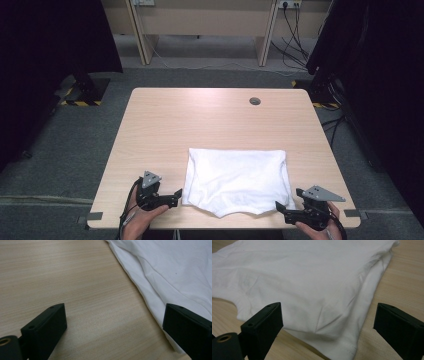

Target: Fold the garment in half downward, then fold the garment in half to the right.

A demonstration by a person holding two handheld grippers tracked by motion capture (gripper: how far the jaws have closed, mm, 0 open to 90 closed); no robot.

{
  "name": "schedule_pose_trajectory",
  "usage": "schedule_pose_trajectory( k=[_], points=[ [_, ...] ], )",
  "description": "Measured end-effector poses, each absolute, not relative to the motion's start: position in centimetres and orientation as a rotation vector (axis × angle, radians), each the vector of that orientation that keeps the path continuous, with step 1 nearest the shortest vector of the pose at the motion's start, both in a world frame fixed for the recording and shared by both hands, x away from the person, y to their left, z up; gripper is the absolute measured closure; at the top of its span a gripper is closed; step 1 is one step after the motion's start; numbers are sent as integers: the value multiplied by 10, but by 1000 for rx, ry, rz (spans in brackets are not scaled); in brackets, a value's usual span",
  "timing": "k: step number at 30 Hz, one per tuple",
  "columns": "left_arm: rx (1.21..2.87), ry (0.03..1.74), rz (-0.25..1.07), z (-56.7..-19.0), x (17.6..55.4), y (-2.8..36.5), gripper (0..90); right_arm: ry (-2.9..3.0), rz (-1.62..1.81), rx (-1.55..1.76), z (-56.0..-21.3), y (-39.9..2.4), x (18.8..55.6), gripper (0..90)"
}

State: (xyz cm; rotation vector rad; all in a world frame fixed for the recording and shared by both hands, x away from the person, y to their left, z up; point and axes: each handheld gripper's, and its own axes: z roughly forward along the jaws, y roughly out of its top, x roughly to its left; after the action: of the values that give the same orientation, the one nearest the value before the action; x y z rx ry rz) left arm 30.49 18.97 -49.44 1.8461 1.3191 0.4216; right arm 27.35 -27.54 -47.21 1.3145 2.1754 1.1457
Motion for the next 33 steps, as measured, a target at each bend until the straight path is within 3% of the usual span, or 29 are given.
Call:
schedule_pose_trajectory(
  k=[24, 33],
  points=[
    [1846, 1318, 426, -495, 303, 189, 45, 2177, 1139, 1308, -471, -276, 273, 88],
    [1774, 1325, 464, -499, 293, 196, 61, 2179, 1141, 1303, -470, -274, 274, 88]
  ],
)
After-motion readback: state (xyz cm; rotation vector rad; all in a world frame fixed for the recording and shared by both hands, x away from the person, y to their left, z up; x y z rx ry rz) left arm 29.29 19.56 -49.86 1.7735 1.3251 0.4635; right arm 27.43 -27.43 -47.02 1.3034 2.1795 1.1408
